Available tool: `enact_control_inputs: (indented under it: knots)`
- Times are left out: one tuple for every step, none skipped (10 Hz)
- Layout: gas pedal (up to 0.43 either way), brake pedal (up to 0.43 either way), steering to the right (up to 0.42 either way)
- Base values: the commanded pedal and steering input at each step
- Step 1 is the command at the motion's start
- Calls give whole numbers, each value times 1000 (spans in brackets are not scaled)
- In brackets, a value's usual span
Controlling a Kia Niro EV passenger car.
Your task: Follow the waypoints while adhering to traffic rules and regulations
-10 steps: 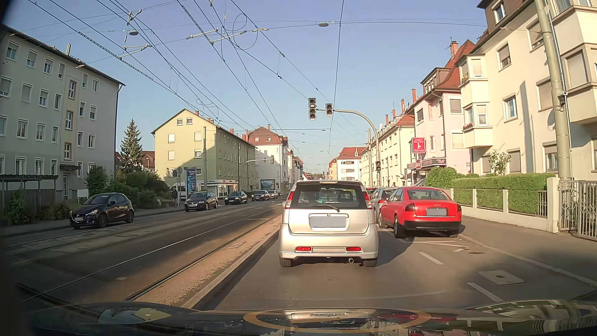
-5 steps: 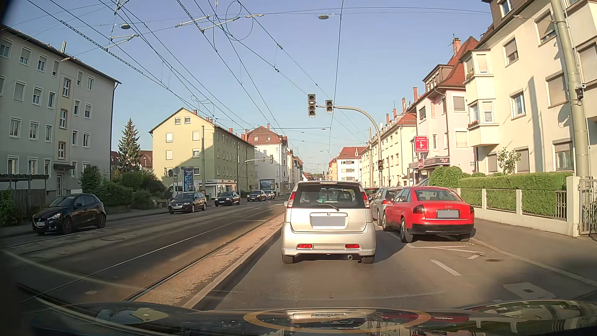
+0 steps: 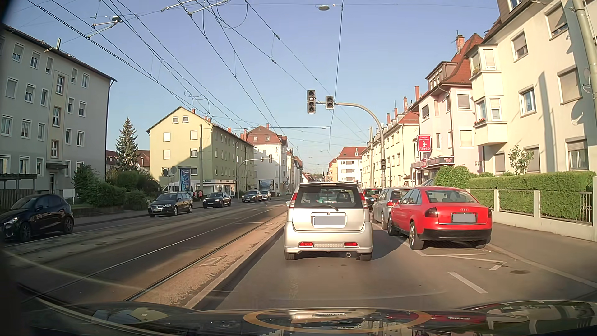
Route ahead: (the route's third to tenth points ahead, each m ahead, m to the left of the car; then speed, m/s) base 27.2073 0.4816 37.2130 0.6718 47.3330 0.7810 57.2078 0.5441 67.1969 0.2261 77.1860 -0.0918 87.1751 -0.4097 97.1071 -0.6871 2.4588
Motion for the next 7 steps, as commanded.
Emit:
enact_control_inputs:
  knots:
    - [118, 0, -1]
    - [118, 0, -1]
    - [130, 0, -1]
    - [130, 0, -1]
    - [130, 0, -1]
    - [138, 0, -1]
    - [150, 0, -1]
